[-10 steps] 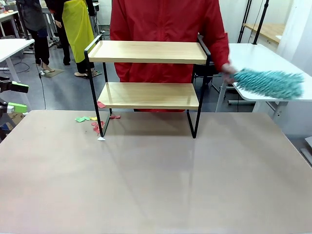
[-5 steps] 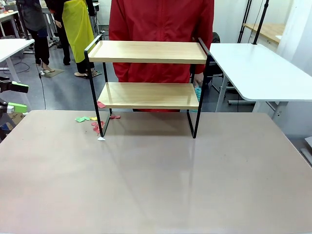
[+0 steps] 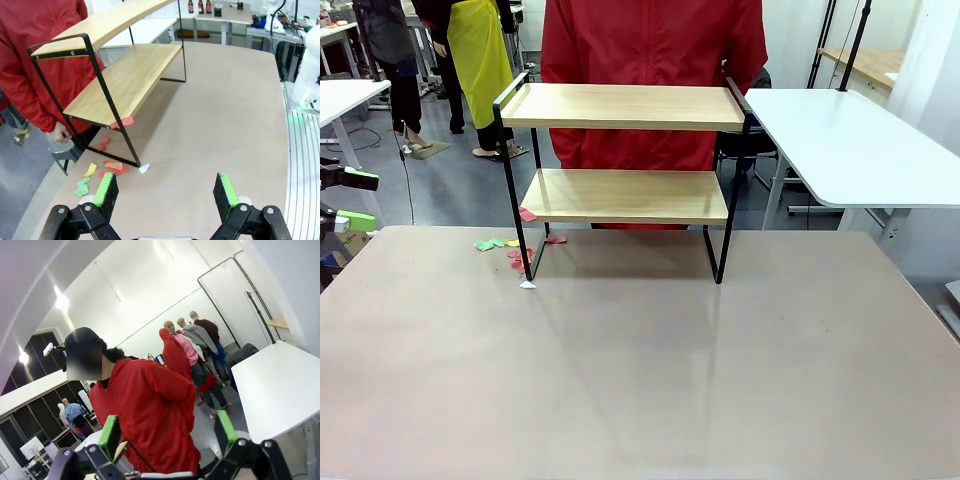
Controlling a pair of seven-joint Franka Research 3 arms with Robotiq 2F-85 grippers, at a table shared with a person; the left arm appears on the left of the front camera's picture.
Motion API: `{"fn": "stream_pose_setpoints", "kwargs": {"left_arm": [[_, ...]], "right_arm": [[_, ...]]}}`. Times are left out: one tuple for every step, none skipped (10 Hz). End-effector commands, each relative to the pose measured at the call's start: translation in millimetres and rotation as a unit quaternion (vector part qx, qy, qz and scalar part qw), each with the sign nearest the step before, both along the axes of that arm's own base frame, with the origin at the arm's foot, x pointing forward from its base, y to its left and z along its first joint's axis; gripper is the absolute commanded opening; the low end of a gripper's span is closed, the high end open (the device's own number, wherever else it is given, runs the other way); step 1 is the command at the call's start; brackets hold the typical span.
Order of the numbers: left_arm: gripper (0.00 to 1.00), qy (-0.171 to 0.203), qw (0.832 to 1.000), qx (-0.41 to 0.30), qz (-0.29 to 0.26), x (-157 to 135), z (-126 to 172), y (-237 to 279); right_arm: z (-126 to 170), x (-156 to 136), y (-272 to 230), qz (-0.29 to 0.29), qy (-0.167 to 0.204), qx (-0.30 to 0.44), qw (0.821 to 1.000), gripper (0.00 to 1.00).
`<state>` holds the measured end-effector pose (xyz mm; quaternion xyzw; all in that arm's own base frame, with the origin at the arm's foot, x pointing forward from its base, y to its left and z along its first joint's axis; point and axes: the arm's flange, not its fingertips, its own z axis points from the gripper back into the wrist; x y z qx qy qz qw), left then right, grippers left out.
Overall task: Clean the shelf.
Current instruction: Hand the Duster back to the human.
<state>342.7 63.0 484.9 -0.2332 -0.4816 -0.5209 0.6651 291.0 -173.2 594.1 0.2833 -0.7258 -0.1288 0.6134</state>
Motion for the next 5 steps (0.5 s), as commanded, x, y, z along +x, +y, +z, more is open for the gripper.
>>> {"fn": "stream_pose_setpoints", "kwargs": {"left_arm": [[1.00, -0.016, 1.000, -0.010, -0.003, 2.6, 0.0, -1.7], [1.00, -0.016, 1.000, -0.010, -0.003, 2.6, 0.0, -1.7], [1.00, -0.016, 1.000, -0.010, -0.003, 2.6, 0.0, -1.7], [1.00, -0.016, 1.000, -0.010, -0.003, 2.6, 0.0, -1.7], [1.00, -0.016, 1.000, -0.010, -0.003, 2.6, 0.0, -1.7]], "right_arm": [[-0.7, -0.2, 0.7, 0.002, -0.004, 0.013, 1.000, 1.00], [-0.7, -0.2, 0.7, 0.002, -0.004, 0.013, 1.000, 1.00], [-0.7, -0.2, 0.7, 0.002, -0.004, 0.013, 1.000, 1.00], [-0.7, -0.2, 0.7, 0.002, -0.004, 0.013, 1.000, 1.00], [-0.7, -0.2, 0.7, 0.002, -0.004, 0.013, 1.000, 1.00]]}}
